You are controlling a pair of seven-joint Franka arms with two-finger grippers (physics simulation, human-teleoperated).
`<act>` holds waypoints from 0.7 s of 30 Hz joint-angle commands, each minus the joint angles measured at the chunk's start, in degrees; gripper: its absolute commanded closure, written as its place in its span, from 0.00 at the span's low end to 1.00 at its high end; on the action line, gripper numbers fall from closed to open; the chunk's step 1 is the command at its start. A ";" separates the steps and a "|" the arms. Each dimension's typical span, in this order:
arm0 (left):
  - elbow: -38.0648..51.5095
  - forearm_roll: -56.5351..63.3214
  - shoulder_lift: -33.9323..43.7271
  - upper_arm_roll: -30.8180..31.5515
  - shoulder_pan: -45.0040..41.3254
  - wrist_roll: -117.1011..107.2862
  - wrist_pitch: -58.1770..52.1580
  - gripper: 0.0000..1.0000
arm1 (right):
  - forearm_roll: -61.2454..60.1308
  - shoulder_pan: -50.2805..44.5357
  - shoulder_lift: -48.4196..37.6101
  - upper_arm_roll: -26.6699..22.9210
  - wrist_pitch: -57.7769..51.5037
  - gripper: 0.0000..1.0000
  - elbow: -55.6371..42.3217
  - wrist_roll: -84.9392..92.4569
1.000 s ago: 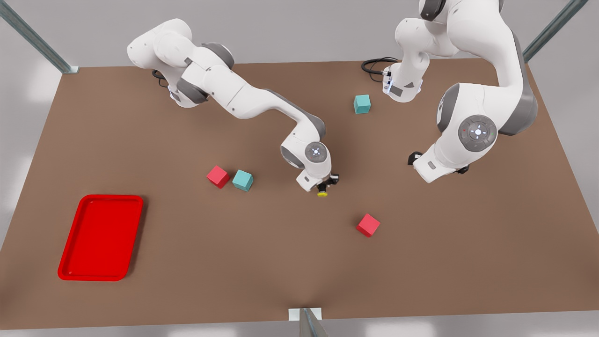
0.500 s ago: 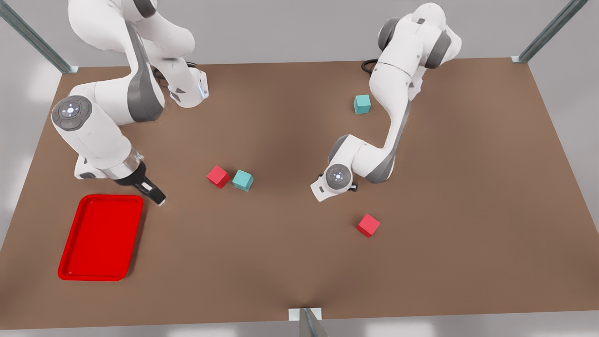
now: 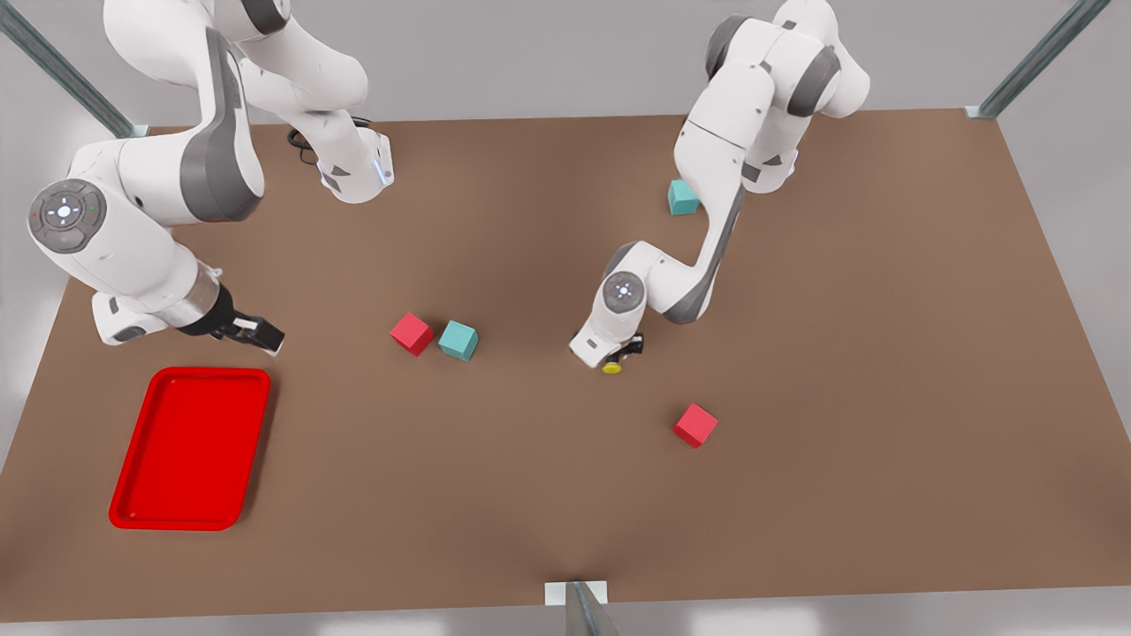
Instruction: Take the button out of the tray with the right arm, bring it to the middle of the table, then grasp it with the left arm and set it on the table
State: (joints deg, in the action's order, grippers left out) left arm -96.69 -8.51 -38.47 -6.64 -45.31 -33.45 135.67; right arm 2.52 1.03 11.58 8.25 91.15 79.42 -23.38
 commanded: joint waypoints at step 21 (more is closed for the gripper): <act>-0.08 0.60 -4.33 -0.22 0.23 -9.97 3.20 0.30 | 2.49 -0.15 0.02 0.02 -0.89 0.00 -0.06 17.93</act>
State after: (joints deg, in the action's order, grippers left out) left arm -96.83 -7.96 -42.87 -6.85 -45.09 -40.73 138.87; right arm 4.82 0.88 11.67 8.28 90.30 79.39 -11.03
